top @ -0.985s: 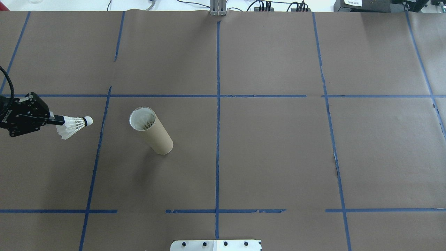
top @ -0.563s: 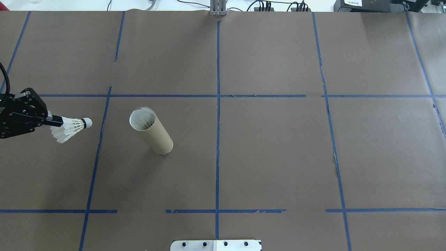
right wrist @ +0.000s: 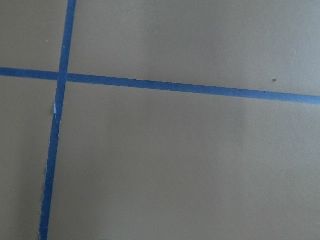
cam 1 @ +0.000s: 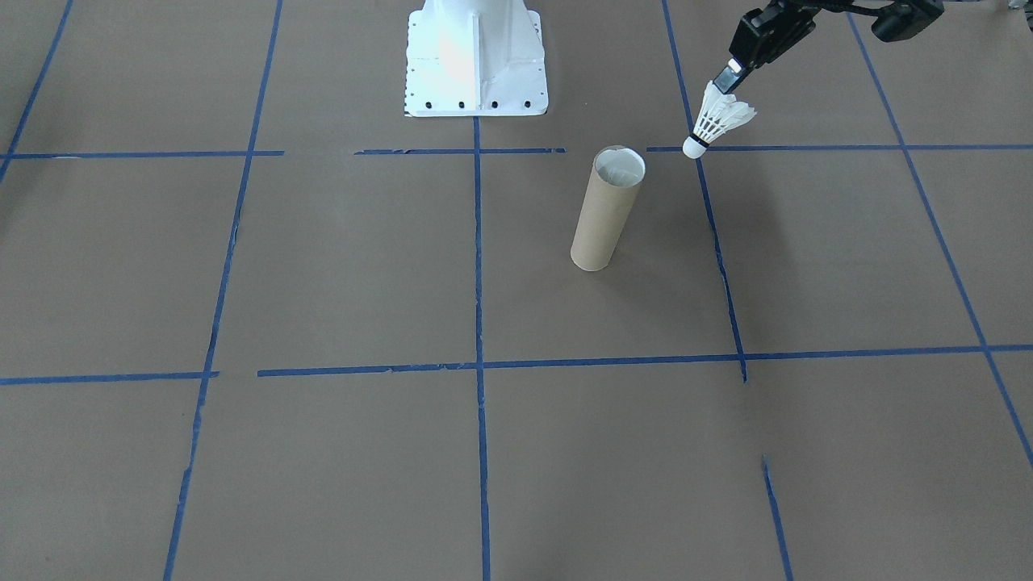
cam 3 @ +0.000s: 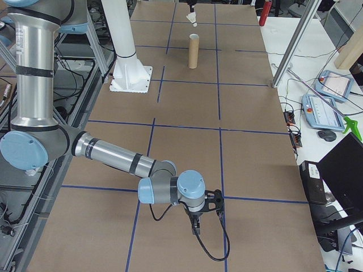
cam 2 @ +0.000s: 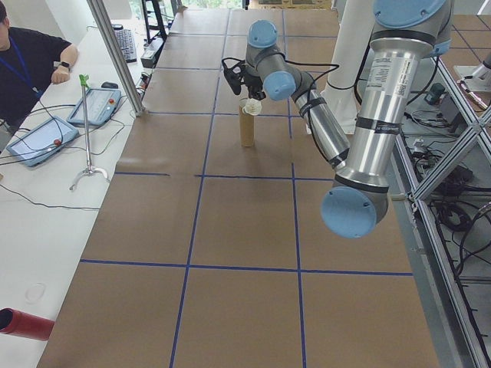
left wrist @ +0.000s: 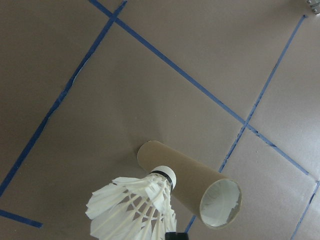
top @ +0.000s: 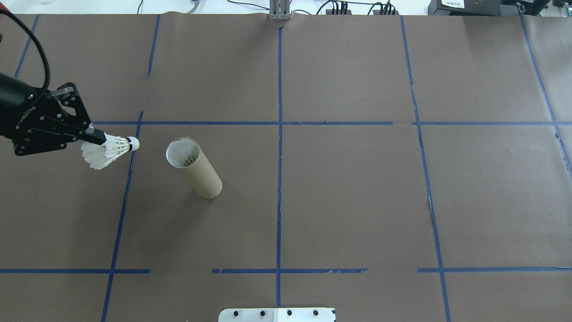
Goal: Collect badminton balls into bucket
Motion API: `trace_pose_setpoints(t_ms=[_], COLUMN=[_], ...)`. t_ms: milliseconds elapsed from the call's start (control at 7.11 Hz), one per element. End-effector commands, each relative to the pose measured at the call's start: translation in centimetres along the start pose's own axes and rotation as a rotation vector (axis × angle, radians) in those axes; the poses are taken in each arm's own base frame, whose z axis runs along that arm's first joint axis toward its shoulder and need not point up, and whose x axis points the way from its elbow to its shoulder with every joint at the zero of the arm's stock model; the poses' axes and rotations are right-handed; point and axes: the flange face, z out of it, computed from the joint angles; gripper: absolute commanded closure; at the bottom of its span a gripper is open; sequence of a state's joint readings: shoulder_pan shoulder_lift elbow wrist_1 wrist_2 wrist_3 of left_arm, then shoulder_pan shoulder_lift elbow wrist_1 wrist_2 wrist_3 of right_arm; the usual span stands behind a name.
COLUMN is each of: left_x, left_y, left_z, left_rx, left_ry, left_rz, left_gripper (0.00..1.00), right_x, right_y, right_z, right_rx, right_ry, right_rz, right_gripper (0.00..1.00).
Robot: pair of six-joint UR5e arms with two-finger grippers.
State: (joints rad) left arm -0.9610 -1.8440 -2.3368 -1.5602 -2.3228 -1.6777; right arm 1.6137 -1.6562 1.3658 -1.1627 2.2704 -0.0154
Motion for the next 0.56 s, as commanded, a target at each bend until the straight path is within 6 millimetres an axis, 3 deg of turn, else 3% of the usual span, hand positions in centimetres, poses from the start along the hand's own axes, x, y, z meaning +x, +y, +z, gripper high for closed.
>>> trace_pose_setpoints(t_ms=[0, 141, 422], left_x=[5.0, 6.7, 9.3], left_y=[2.3, 3.1, 3.6], left_z=[0.7, 1.5, 5.2], left_rx=[0.035, 0.051, 0.075], left_ry=[-0.08, -0.125, -0.212], left_rz=[-0.029, -0.04, -0.057], left_gripper=[1.0, 1.0, 1.0], right_x=[-0.6, -1.0, -0.8], right_y=[-2.3, -3.8, -4.2], right_z=[-0.7, -1.2, -1.0], right_rx=[-0.029, -0.055, -0.063], right_ry=[-0.002, -0.002, -0.006], right_rz=[0.023, 0.043, 0.047], right_gripper=[0.0, 0.0, 0.0])
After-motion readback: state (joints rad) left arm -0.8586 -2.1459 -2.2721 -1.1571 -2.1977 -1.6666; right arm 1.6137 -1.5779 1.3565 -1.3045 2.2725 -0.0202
